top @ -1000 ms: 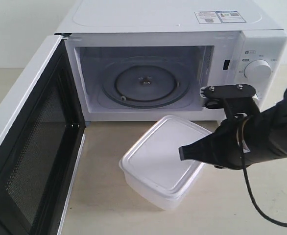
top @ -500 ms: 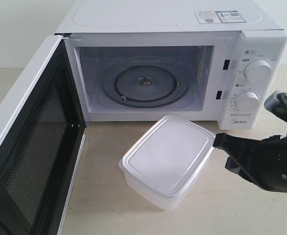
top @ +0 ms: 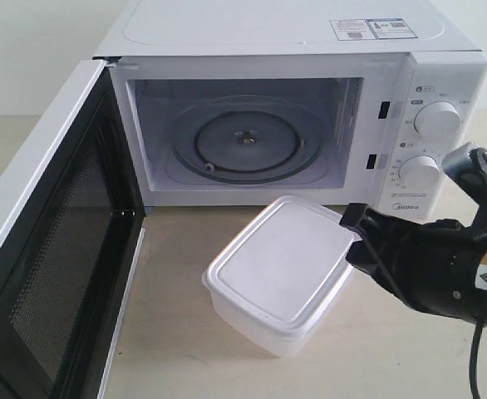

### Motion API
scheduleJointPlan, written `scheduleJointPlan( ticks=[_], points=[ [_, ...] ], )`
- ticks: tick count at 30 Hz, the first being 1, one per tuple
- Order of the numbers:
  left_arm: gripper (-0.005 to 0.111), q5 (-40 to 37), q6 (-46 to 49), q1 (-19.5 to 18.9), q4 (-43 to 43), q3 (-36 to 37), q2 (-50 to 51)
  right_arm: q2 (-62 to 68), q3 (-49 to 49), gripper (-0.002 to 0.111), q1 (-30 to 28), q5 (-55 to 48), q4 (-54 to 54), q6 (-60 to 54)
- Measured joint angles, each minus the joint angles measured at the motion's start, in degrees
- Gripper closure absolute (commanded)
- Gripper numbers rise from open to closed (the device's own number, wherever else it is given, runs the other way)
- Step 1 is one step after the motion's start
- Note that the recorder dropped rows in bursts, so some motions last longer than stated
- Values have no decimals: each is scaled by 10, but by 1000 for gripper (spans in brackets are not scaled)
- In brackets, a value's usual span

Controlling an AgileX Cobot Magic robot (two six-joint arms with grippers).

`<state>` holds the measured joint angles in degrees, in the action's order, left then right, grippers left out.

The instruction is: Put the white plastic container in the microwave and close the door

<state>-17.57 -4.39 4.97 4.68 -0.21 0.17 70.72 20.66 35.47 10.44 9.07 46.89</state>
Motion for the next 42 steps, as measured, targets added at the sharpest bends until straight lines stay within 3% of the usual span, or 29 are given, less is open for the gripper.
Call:
scheduleJointPlan(
  ticks=[7,12,15,18,20,26,42],
  points=[
    [102,0,0,0,0,0,0,3,-76,108,-12,221,-170,231],
    [102,0,0,0,0,0,0,8,-140,107,-44,286,-207,303],
    [102,0,0,0,0,0,0,21,-156,95,-70,315,-261,328],
    [102,0,0,0,0,0,0,51,-156,71,-108,343,-320,358],
    [102,0,0,0,0,0,0,74,-156,63,-132,358,-346,378],
    [102,0,0,0,0,0,0,147,-149,62,-172,405,-391,387],
    [102,0,0,0,0,0,0,259,-82,62,-173,445,-401,372]
  ],
)
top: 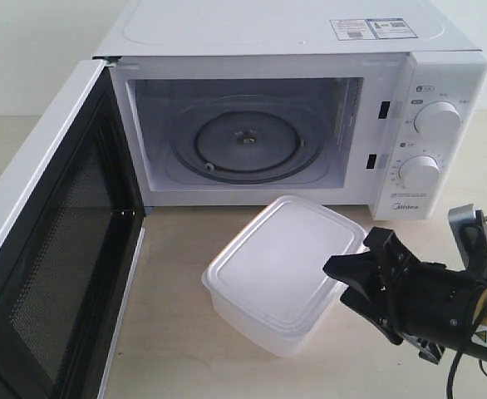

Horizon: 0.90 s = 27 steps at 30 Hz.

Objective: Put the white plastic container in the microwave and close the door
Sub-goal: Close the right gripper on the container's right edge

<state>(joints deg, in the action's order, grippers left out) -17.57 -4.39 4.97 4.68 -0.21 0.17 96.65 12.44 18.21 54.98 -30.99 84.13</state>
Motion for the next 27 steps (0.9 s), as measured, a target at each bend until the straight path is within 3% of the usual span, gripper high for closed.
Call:
scheduleJointPlan(
  ticks=[27],
  points=[
    [102,0,0,0,0,0,0,1,42,63,0,-90,13,13]
  ],
)
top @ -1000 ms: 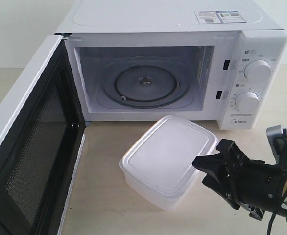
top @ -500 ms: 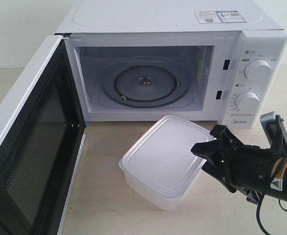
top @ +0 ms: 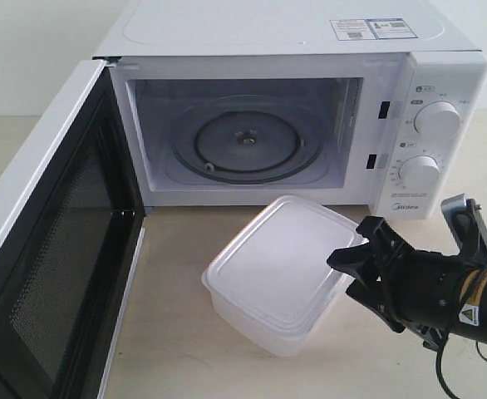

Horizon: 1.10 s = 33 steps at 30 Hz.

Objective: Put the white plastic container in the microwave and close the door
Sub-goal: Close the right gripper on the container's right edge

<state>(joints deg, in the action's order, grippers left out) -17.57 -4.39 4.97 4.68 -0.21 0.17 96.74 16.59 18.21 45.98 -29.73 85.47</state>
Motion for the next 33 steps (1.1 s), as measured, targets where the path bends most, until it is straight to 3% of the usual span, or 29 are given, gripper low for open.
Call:
scheduleJointPlan(
  ticks=[14,25,33],
  points=[
    [102,0,0,0,0,0,0,0,33,64,26,-45,-11,17],
    [102,0,0,0,0,0,0,20,40,108,28,-44,-2,25],
    [102,0,0,0,0,0,0,74,42,108,28,46,2,26]
  ],
)
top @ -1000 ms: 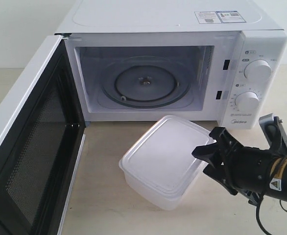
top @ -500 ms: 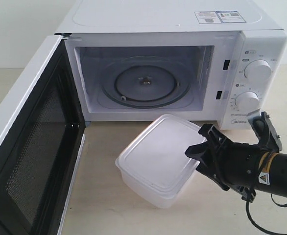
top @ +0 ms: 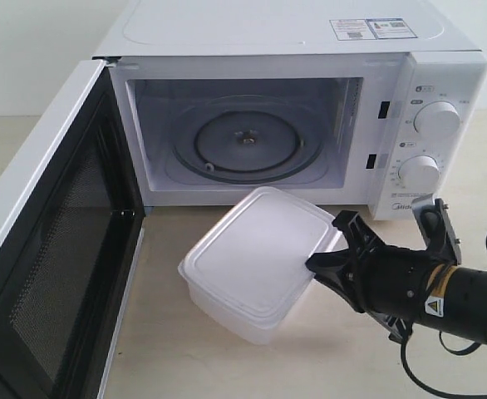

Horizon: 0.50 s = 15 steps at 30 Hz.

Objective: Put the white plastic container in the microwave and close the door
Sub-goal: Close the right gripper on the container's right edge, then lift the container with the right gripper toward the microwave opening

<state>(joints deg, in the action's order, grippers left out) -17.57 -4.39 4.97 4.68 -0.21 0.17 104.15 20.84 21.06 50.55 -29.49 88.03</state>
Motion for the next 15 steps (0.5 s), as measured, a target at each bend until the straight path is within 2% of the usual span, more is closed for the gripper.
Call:
scheduleJointPlan(
  ticks=[15],
  points=[
    [102,0,0,0,0,0,0,-2,0,108,0,8,-4,6]
  ],
)
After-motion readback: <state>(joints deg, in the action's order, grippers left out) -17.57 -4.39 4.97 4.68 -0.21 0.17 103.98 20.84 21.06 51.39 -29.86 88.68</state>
